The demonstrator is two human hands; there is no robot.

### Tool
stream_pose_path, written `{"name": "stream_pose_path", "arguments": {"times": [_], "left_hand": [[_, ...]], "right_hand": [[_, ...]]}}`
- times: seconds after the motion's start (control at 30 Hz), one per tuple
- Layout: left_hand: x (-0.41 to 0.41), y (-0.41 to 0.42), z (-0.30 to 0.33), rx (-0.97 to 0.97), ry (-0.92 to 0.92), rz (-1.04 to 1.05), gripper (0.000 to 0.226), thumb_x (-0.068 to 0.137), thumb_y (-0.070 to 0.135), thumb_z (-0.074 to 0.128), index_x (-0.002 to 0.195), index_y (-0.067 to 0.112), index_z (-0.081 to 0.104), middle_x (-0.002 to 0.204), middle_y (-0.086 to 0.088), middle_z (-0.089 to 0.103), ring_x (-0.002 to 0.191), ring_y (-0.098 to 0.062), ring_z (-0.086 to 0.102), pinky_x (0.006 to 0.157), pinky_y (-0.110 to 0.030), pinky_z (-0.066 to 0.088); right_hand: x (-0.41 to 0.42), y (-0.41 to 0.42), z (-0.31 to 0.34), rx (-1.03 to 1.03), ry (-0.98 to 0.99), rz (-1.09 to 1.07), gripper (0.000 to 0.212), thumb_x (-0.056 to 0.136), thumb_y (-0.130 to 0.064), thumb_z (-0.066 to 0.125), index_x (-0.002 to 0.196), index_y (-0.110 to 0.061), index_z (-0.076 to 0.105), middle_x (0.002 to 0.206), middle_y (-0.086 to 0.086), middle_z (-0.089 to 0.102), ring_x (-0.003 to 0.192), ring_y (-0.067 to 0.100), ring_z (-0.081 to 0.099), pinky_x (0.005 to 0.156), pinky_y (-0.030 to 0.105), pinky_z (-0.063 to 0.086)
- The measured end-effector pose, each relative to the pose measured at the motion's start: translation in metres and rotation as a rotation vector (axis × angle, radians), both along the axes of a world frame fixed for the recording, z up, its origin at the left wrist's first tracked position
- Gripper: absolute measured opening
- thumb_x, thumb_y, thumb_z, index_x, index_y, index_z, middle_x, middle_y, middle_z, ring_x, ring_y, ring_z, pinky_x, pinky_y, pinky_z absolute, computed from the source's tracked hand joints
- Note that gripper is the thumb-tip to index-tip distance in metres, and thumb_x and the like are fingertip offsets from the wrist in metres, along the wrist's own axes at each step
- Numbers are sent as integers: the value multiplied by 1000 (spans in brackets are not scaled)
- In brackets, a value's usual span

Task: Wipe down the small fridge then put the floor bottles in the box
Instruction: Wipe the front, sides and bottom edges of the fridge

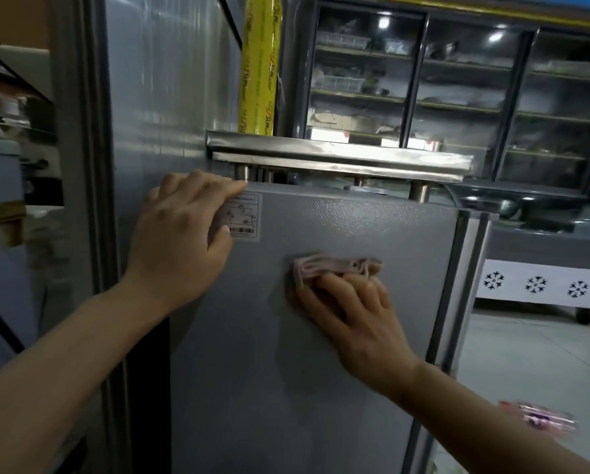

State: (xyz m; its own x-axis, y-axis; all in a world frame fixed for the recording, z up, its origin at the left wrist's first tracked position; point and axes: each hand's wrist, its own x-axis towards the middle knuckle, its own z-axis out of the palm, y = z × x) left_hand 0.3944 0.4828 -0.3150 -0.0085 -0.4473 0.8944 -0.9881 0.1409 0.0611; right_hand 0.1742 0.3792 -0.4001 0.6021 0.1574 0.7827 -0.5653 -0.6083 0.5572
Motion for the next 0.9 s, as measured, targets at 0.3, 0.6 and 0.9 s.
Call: {"name": "stream_pose_path", "arguments": {"times": [0.3, 0.6, 0.9], "left_hand": [[38, 13, 4, 8, 87, -31, 45, 76, -4, 61, 120, 3, 56, 117, -13, 57, 110, -25, 52, 91, -27, 36], [48, 14, 3, 25, 136, -124, 52, 75, -7, 57, 124, 12, 55, 120, -1, 54, 109, -5, 44, 89, -8, 30], [55, 19, -7, 94, 71, -191, 72, 75, -3, 61, 140, 19, 38, 142, 11, 38, 129, 4, 28, 105, -2, 15]], "right_hand": [[46, 3, 70, 73, -355, -23, 46, 88, -30, 59, 131, -15, 56, 129, 6, 34, 111, 31, 36, 91, 41, 30], [50, 14, 33, -88, 114, 84, 40, 93, -24, 47, 131, -15, 54, 123, 7, 43, 100, 28, 44, 84, 41, 35], [83, 21, 25, -18, -27, 55, 50, 81, -27, 52, 129, -14, 58, 124, 7, 41, 102, 30, 41, 87, 42, 34]]}}
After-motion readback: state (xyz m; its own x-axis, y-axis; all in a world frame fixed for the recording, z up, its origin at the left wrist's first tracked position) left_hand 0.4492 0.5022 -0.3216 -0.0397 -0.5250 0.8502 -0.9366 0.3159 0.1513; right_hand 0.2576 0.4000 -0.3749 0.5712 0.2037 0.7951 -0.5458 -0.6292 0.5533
